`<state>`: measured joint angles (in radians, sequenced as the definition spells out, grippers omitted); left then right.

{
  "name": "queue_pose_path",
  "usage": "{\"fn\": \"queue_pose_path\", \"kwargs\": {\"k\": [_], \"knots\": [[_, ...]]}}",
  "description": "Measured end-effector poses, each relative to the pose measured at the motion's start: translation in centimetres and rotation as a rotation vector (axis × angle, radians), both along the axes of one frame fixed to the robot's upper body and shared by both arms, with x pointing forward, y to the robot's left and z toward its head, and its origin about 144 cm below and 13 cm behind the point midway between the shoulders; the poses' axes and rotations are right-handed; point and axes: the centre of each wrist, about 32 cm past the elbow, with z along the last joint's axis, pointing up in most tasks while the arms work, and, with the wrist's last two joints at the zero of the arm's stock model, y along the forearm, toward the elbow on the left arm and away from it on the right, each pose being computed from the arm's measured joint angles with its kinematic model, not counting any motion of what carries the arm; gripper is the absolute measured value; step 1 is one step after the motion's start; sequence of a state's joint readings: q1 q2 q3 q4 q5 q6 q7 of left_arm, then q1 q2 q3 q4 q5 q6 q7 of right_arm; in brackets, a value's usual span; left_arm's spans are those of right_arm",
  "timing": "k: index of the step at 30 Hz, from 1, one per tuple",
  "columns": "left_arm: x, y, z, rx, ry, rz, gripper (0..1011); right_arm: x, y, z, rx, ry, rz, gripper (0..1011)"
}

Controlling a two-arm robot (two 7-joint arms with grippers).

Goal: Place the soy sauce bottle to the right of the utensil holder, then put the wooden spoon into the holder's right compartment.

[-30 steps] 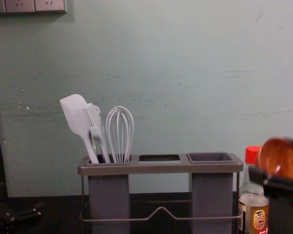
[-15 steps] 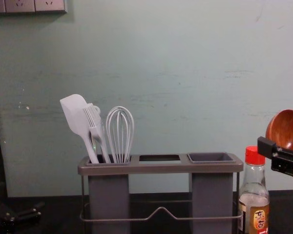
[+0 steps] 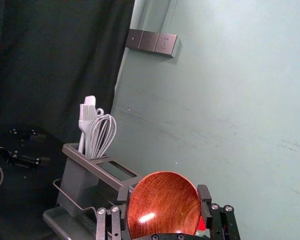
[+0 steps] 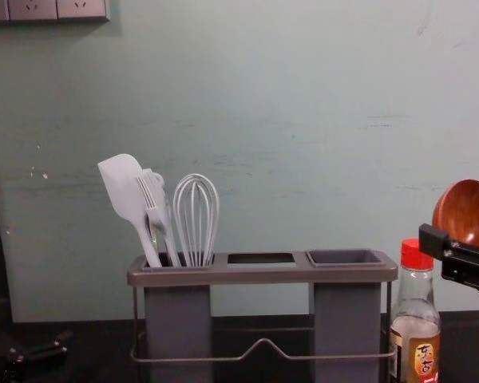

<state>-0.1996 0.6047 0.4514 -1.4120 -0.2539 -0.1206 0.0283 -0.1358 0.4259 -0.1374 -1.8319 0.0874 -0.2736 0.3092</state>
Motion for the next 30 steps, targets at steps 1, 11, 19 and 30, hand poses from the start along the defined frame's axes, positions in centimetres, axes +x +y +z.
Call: {"fn": "queue_pose_path", "kwargs": {"k": [1,11,19,30], "knots": [[0.0,0.0,0.0,0.000,0.000,0.000,1005,0.0,0.0,0.0,0.000,0.000,0.000,840],[0.0,0.0,0.0,0.000,0.000,0.000,1005,0.4,0.2,0.3,0.020,-0.006,0.003,840],[0.0,0.0,0.0,0.000,0.000,0.000,1005,2.8,1.1,2.4,0.025,-0.048,0.039,840],[0.0,0.0,0.0,0.000,0.000,0.000,1005,8.4,2.9,6.2,0.005,-0.132,0.099,839]]}}
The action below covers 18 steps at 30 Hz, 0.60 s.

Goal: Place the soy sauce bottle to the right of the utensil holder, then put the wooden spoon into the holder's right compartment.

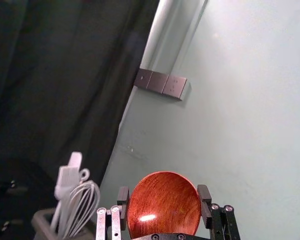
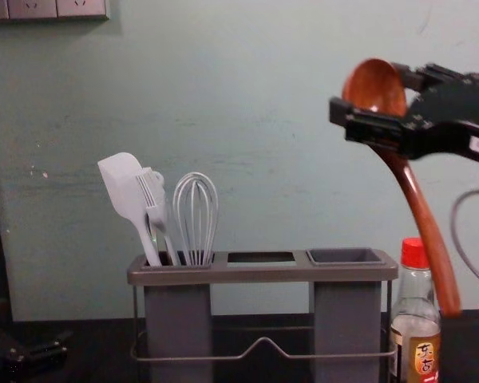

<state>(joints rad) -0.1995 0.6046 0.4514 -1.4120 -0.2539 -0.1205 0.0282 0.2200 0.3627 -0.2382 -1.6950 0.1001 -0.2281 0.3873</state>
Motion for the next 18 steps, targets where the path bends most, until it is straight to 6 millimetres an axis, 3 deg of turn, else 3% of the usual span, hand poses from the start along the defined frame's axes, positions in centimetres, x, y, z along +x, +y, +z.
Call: {"fn": "queue_pose_path", "kwargs": {"k": [18], "knots": [[0.0,0.0,0.0,0.000,0.000,0.000,1005,7.1,1.7,2.8,-0.057,-0.067,0.061,840]]}}
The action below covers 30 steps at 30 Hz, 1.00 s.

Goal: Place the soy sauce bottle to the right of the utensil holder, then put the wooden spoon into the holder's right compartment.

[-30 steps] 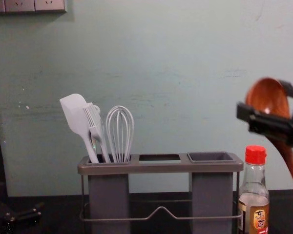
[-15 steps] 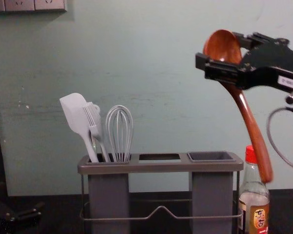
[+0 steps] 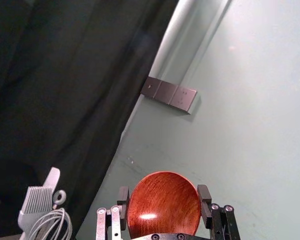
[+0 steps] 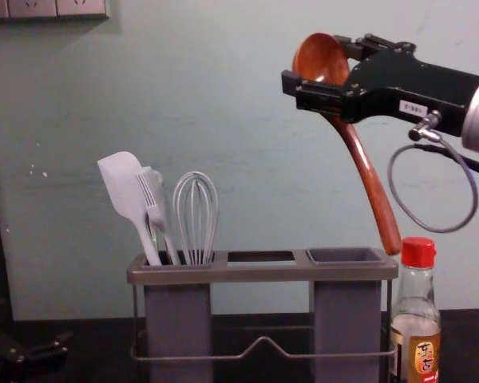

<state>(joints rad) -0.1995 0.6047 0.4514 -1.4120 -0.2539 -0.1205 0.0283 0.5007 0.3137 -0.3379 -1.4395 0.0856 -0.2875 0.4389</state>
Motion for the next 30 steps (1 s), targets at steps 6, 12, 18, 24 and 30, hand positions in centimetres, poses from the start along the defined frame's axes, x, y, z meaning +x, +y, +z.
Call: {"fn": "queue_pose_path", "kwargs": {"k": [6,12,18,24,30], "knots": [[0.0,0.0,0.0,0.000,0.000,0.000,1005,1.2,0.4,0.5,-0.017,-0.013,0.009,840],[0.0,0.0,0.0,0.000,0.000,0.000,1005,2.4,0.8,0.4,-0.026,-0.006,0.023,840],[0.0,0.0,0.0,0.000,0.000,0.000,1005,3.4,1.3,-0.2,-0.037,0.006,0.034,840],[0.0,0.0,0.0,0.000,0.000,0.000,1005,4.2,1.6,-1.4,-0.046,0.009,0.050,840],[0.0,0.0,0.0,0.000,0.000,0.000,1005,4.6,1.9,-2.8,-0.034,0.021,0.067,840]]}}
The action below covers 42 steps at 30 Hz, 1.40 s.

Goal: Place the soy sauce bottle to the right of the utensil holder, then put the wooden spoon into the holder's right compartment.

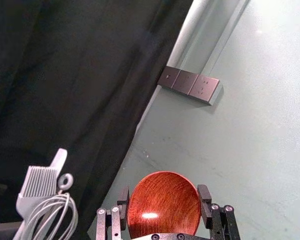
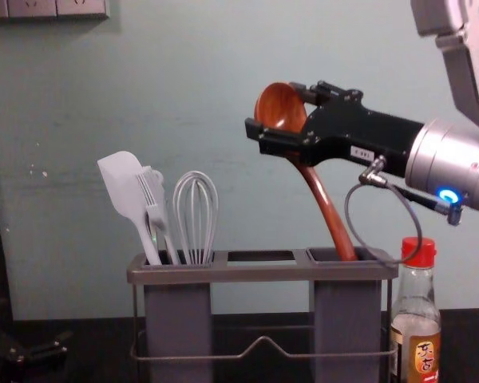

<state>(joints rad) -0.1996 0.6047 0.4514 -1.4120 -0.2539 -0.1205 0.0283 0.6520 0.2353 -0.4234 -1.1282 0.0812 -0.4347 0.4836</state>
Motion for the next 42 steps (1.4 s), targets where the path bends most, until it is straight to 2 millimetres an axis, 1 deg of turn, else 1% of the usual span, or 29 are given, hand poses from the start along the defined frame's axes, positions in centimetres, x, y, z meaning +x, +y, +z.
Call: {"fn": "queue_pose_path", "kwargs": {"k": [2,8,12,15,25,28,31,32,36,42], "knots": [[0.0,0.0,0.0,0.000,0.000,0.000,1005,0.0,0.1,-0.3,0.000,0.002,0.002,840],[0.0,0.0,0.0,0.000,0.000,0.000,1005,-0.5,0.0,-2.3,0.006,0.028,0.002,840],[0.0,0.0,0.0,0.000,0.000,0.000,1005,-0.9,0.0,-3.2,0.012,0.040,-0.004,840],[0.0,0.0,0.0,0.000,0.000,0.000,1005,-1.6,-0.3,-4.4,0.017,0.058,-0.012,840],[0.0,0.0,0.0,0.000,0.000,0.000,1005,-3.6,-1.4,-6.2,0.031,0.069,-0.040,840],[0.0,0.0,0.0,0.000,0.000,0.000,1005,-3.9,-1.7,-6.5,0.034,0.071,-0.046,840],[0.0,0.0,0.0,0.000,0.000,0.000,1005,-4.2,-1.9,-6.5,0.044,0.069,-0.053,873],[0.0,0.0,0.0,0.000,0.000,0.000,1005,-4.3,-1.9,-6.4,0.052,0.065,-0.056,927],[0.0,0.0,0.0,0.000,0.000,0.000,1005,-4.5,-2.0,-6.0,0.078,0.048,-0.060,1004],[0.0,0.0,0.0,0.000,0.000,0.000,1005,-4.7,-2.1,-4.7,0.112,0.006,-0.062,1004]]}}
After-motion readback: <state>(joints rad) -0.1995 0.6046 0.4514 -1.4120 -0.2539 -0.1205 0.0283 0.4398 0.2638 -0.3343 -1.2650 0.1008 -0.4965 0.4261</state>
